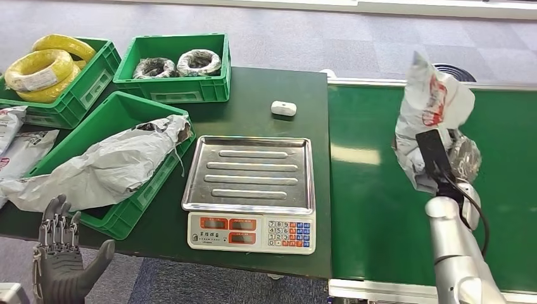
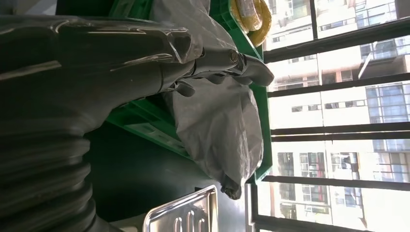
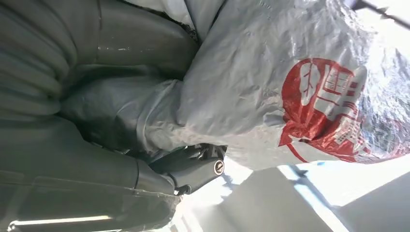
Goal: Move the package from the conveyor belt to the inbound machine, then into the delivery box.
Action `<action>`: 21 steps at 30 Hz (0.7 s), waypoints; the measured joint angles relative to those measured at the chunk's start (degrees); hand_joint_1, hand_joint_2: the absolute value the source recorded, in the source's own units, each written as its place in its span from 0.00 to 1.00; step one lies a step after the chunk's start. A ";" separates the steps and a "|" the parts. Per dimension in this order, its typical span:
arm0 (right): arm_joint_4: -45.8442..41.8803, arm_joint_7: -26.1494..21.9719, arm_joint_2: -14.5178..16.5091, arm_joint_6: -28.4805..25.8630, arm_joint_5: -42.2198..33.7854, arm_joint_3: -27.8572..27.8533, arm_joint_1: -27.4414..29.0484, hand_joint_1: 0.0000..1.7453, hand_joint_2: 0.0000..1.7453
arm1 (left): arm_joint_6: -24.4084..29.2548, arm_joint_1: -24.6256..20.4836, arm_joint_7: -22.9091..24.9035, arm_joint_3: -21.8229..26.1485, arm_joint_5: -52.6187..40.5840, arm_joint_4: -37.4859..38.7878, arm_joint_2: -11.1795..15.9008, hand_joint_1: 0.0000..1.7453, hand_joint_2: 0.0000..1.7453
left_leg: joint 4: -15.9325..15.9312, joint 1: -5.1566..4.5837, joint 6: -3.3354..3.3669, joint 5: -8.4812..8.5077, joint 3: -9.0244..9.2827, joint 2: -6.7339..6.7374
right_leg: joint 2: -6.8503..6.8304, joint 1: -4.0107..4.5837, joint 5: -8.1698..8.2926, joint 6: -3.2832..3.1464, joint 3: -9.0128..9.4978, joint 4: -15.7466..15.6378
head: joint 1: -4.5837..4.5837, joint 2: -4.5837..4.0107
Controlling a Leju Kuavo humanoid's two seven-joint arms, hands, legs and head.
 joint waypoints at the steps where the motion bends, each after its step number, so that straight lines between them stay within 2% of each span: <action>1: -2.74 -0.32 1.69 0.26 1.17 2.35 -0.30 1.00 1.00 | -0.32 -0.61 -0.05 -0.16 -0.19 0.04 0.06 0.00 1.00 | 0.00 0.01 -0.03 0.02 -0.02 0.00 | 0.01 0.01 0.00 -0.01 -0.04 0.02 | 0.01 0.00; 6: -14.57 0.38 9.05 6.07 9.45 18.61 -1.21 1.00 1.00 | -2.80 -4.60 -0.07 -0.85 -1.52 1.01 0.47 0.00 1.00 | -0.01 0.04 -0.09 0.05 -0.10 0.01 | 0.04 0.03 0.00 -0.05 -0.23 0.09 | -0.01 0.00; 10: -18.59 -1.23 12.83 12.03 12.03 30.01 -1.43 1.00 1.00 | -3.37 -6.73 -0.37 -1.24 -1.87 2.52 1.07 0.00 1.00 | -0.01 0.04 -0.10 0.07 -0.17 -0.05 | -0.04 0.03 -0.02 -0.07 -0.24 0.10 | 0.02 0.00; 13: -19.03 -1.89 14.16 14.04 12.78 35.48 -1.51 1.00 1.00 | -3.41 -7.29 -0.61 -1.25 -1.87 3.28 1.46 0.00 1.00 | 0.00 0.02 -0.10 0.07 -0.23 -0.05 | -0.04 0.01 -0.02 -0.07 -0.23 0.05 | 0.03 0.00; 17: -17.84 -2.36 14.77 17.16 13.38 39.04 -1.92 1.00 1.00 | -3.69 -7.42 -0.80 -1.07 -1.86 3.73 1.75 0.00 1.00 | 0.00 -0.01 -0.08 0.06 -0.27 -0.05 | -0.04 -0.01 0.00 -0.05 -0.23 -0.01 | 0.04 0.00; 18: -17.00 -2.38 14.85 17.79 13.67 39.61 -2.14 0.91 1.00 | -3.78 -7.41 -0.82 -0.96 -1.86 3.74 1.77 0.00 1.00 | 0.00 -0.01 -0.08 0.06 -0.27 -0.05 | -0.04 -0.01 0.00 -0.04 -0.23 -0.01 | 0.04 0.00; 21: -13.62 -1.29 14.99 19.06 15.48 41.08 -2.98 0.16 1.00 | -3.66 -7.08 -0.82 -0.32 -1.98 3.53 1.67 0.00 1.00 | 0.01 0.00 -0.08 0.06 -0.27 -0.07 | -0.06 0.00 0.00 -0.04 -0.23 -0.01 | 0.03 0.00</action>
